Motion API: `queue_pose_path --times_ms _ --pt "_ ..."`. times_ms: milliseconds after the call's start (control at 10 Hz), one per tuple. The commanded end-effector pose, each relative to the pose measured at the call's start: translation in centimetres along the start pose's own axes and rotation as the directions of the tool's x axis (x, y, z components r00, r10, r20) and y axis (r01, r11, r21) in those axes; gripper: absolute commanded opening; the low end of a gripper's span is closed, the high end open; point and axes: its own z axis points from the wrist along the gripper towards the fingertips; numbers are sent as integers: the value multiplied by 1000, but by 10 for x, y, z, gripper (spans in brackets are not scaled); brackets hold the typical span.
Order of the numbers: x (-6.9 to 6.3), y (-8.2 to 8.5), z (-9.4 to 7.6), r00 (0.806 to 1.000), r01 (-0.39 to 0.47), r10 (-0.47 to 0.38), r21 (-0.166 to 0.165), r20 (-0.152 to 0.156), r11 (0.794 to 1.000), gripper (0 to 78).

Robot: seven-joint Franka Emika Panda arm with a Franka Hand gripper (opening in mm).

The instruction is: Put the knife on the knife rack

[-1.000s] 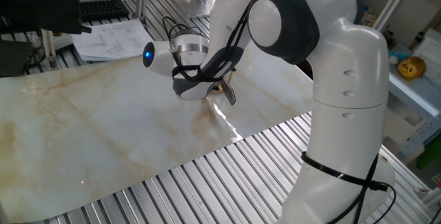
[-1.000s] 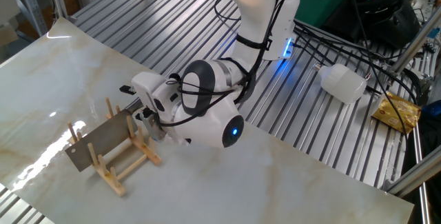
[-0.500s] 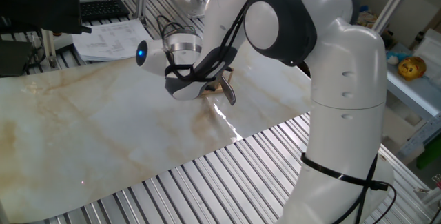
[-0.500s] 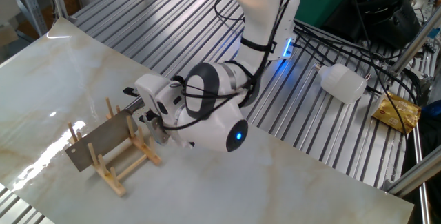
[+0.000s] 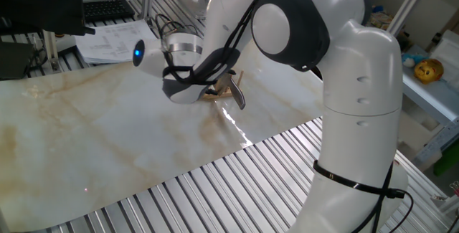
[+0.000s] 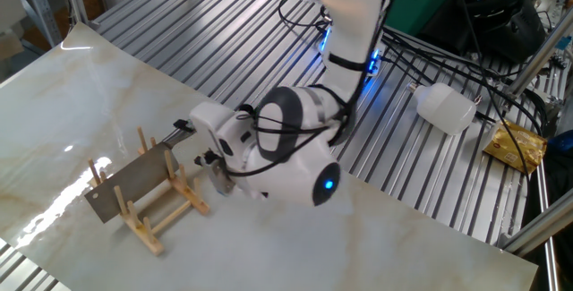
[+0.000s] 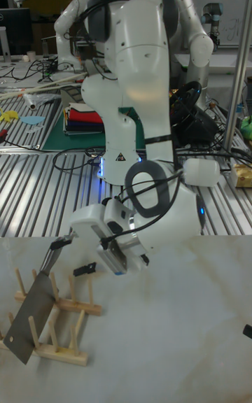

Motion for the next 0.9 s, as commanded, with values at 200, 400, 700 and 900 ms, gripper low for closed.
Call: queue_pose_path --times_ms 200,400,700,900 --pt "4 -1 -65 1000 3 -3 -85 -4 996 775" --pt "7 -12 -87 1000 26 -23 -183 19 983 775" --pt "4 -46 -94 991 131 -108 -428 78 894 775" --pt "-1 -62 -99 986 167 -142 -569 89 805 775"
